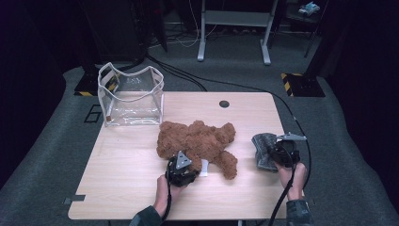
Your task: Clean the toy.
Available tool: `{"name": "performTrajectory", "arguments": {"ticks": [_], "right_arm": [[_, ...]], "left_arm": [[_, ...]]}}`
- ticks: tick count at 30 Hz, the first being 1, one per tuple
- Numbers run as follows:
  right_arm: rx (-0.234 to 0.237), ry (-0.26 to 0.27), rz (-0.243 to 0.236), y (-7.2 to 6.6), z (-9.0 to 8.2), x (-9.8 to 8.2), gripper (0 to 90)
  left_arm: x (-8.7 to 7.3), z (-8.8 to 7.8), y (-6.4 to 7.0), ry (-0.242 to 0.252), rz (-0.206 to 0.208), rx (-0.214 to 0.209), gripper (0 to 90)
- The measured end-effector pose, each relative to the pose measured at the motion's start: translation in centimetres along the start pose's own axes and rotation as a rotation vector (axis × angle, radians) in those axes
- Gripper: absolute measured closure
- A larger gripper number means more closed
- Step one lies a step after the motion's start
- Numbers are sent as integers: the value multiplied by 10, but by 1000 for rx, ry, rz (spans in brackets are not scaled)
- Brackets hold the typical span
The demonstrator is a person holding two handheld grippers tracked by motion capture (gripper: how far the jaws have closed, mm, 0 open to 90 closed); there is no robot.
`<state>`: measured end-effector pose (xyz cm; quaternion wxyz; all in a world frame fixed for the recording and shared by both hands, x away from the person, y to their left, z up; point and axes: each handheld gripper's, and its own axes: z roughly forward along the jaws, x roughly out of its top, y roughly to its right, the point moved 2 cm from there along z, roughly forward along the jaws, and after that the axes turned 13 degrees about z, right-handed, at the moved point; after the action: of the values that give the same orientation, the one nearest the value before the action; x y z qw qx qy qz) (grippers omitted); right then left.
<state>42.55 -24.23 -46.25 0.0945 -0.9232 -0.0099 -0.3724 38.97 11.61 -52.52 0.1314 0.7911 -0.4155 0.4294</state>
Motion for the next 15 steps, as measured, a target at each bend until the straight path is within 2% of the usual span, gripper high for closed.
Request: {"name": "performTrajectory", "arguments": {"ticks": [6, 13, 15], "right_arm": [[3, 5, -4, 2, -1, 1, 810], [1, 12, 3, 2, -2, 2, 810], [5, 18, -4, 1, -2, 2, 810]], "left_arm": [[9, -6, -6, 31, 40, 0, 690], [21, -11, -16, 43, 80, -21, 707], [24, -11, -20, 46, 91, -15, 708]]}}
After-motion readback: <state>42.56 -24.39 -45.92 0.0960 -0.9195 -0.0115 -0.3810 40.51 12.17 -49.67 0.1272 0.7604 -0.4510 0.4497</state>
